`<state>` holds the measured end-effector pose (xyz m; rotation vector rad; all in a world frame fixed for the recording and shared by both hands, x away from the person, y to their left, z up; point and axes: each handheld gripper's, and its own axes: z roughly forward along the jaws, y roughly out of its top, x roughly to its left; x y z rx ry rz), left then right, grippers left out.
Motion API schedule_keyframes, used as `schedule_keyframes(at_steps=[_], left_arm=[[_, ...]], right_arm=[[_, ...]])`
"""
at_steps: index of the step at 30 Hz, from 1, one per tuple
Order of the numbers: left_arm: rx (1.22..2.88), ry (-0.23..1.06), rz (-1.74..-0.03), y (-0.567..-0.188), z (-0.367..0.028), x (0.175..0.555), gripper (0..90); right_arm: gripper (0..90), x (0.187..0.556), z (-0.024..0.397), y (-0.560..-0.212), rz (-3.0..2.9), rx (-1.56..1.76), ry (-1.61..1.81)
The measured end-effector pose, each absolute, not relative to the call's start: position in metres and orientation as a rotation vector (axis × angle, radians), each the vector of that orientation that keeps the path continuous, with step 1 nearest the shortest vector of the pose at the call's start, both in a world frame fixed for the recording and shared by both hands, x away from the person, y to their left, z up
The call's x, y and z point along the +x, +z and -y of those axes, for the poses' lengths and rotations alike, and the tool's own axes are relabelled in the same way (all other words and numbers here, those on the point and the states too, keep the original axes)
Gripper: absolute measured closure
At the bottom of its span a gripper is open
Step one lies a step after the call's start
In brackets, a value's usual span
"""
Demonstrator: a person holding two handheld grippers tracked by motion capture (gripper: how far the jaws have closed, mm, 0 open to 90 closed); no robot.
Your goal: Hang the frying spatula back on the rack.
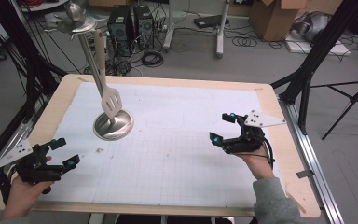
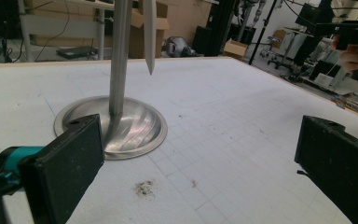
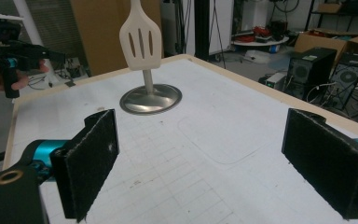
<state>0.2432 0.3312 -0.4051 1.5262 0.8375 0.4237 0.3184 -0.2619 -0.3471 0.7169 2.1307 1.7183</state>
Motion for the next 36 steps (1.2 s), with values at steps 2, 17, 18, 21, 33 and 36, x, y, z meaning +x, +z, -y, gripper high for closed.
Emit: schedule_keyframes(at_steps=[2,17,18,21,33,36], left_arm=[[1.528,0.425,-0.839,-0.405,-0.331,0.243,1.9],[1.526,0.438,-0.836,-0.405,-0.331,0.241,1.9],[1.527,0.438,-0.836,-0.405,-0.331,0.241,1.9],[1.527,0.441,-0.837,-0.405,-0.331,0.241,1.9],[1.530,0.437,-0.836,-0.405,-0.330,0.243,1.9],[1.530,0.436,-0.835,-0.405,-0.329,0.243,1.9]], right_arm=[[10.1,0.317,0.265,-0.349,-2.132,0.725,1.712],[10.1,0.303,0.287,-0.359,-2.093,0.772,1.719],[10.1,0.301,0.289,-0.360,-2.088,0.779,1.721],[10.1,0.298,0.293,-0.363,-2.078,0.797,1.716],[10.1,0.286,0.308,-0.376,-2.053,0.845,1.704],[10.1,0.283,0.313,-0.378,-2.048,0.863,1.702]])
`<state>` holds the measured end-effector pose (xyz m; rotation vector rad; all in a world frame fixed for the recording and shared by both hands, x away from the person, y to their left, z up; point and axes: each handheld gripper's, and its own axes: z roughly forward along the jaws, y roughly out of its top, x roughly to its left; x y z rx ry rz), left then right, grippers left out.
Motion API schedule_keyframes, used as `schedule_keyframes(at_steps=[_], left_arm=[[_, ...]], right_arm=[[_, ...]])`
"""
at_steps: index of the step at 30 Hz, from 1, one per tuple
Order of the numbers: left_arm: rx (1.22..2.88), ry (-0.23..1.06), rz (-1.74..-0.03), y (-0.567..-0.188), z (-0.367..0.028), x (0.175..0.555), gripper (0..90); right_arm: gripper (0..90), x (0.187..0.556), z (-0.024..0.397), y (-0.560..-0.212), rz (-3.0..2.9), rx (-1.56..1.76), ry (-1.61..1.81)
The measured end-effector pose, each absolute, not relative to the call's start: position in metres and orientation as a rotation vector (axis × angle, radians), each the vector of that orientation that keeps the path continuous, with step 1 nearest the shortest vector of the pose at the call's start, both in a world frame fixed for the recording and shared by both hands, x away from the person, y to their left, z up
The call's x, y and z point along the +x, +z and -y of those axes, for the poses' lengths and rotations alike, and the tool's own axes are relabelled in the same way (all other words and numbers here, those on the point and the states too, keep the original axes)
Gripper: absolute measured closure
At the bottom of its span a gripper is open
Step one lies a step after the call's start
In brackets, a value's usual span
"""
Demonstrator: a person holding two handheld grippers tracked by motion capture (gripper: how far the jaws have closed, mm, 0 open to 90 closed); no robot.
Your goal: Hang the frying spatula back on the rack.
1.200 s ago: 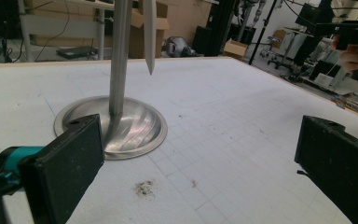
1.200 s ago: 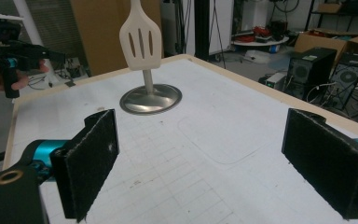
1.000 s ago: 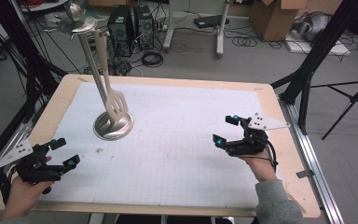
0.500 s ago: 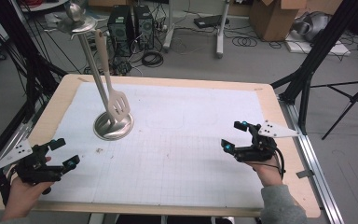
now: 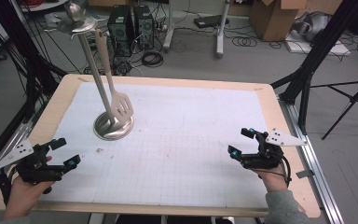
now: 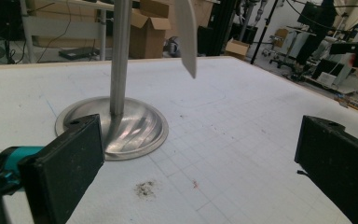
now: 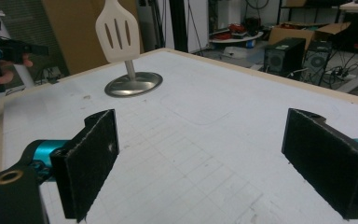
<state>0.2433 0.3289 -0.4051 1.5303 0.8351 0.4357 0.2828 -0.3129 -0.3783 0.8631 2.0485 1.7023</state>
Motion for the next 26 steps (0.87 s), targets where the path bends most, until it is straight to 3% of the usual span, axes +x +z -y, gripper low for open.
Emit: schedule_keyframes(at_steps=[26], left_arm=[[1.537,0.437,-0.829,-0.404,-0.325,0.243,1.9]], right_arm=[[10.1,0.268,0.342,-0.402,-2.010,0.912,1.713]])
